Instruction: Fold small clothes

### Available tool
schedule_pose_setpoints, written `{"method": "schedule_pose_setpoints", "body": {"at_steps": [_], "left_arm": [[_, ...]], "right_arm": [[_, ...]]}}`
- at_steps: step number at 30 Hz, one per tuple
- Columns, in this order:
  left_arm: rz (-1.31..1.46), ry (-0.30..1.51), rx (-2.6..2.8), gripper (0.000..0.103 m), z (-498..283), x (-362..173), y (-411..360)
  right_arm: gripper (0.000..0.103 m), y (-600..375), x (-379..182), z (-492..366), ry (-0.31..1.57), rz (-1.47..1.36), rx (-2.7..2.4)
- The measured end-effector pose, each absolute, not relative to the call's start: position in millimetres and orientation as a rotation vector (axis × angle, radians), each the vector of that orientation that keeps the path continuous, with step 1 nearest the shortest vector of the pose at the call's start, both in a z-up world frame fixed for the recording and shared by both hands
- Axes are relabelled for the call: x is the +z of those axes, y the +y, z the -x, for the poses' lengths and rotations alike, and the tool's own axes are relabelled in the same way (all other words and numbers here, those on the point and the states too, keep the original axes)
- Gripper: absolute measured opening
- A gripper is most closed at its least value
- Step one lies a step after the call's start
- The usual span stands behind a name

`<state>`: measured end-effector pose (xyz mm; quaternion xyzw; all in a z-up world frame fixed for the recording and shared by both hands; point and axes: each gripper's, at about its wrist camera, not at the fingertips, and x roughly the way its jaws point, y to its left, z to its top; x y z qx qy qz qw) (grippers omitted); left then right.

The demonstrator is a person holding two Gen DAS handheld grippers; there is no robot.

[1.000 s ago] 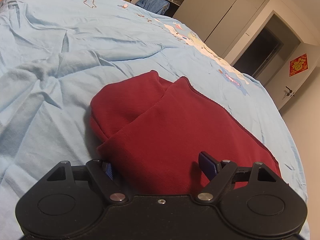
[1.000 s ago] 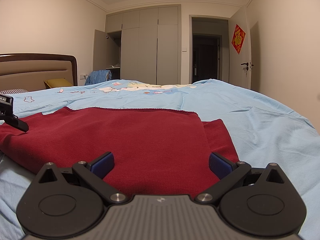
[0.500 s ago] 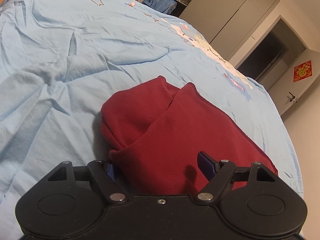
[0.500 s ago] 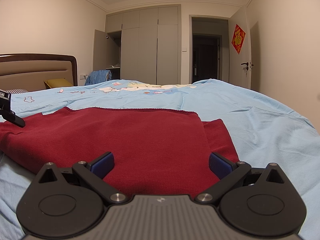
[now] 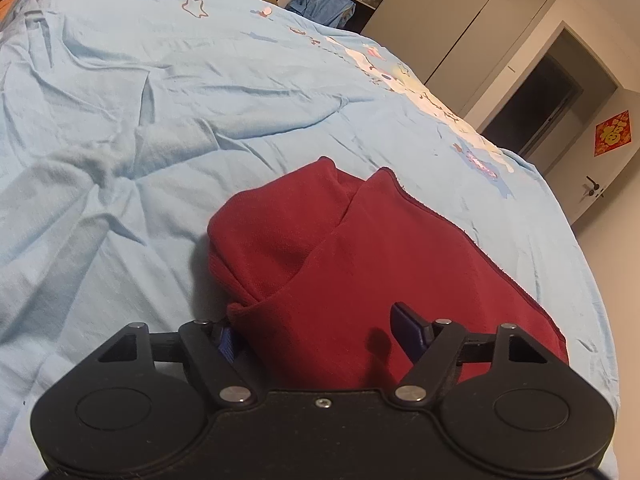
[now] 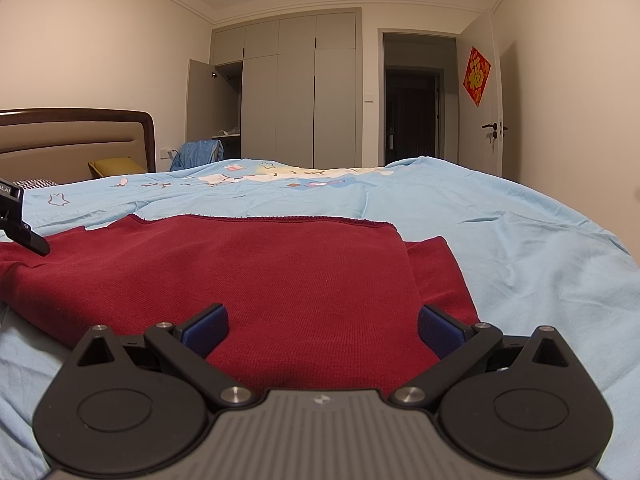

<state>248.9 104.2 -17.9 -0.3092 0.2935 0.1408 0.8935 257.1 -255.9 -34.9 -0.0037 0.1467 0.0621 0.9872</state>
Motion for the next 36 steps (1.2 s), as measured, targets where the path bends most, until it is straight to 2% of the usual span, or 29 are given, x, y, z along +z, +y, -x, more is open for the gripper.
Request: {"method": "schedule_pose_setpoints", "body": {"at_steps": [4,10,12,15,22,28,36], "left_arm": [[0.628,0.599,0.302,0.063,-246.6,-16.3,104.7],[0.563,0.577,0.3,0.039,-246.9,-8.0,100.5],[0.536,0.567,0.295,0.027,-247.7,-3.4,98.3],[0.498,0.547,0.273,0.018,-249.3,5.2,93.4],[0.335,0.463,0.174,0.014,-258.8,39.1,58.0],[0.172,0.392,-0.015,0.013,-271.1,69.0,-9.4],[0.034,0.371,-0.359,0.012,-268.8,68.4,-93.6]], "right_arm": [[0.103,-256.4,-34.6,-257.2,0.295,0.008,0.124],[0.103,-255.1,-35.8,-255.6,0.298,0.003,0.126],[0.103,-255.0,-35.9,-254.6,0.298,0.001,0.126],[0.103,-255.1,-34.7,-253.1,0.295,-0.003,0.122],[0.103,-252.1,-31.8,-236.7,0.206,-0.006,0.076],[0.103,-262.8,-23.6,-213.6,0.079,-0.074,-0.024],[0.103,-308.8,-14.2,-190.0,-0.018,-0.214,-0.32]]}}
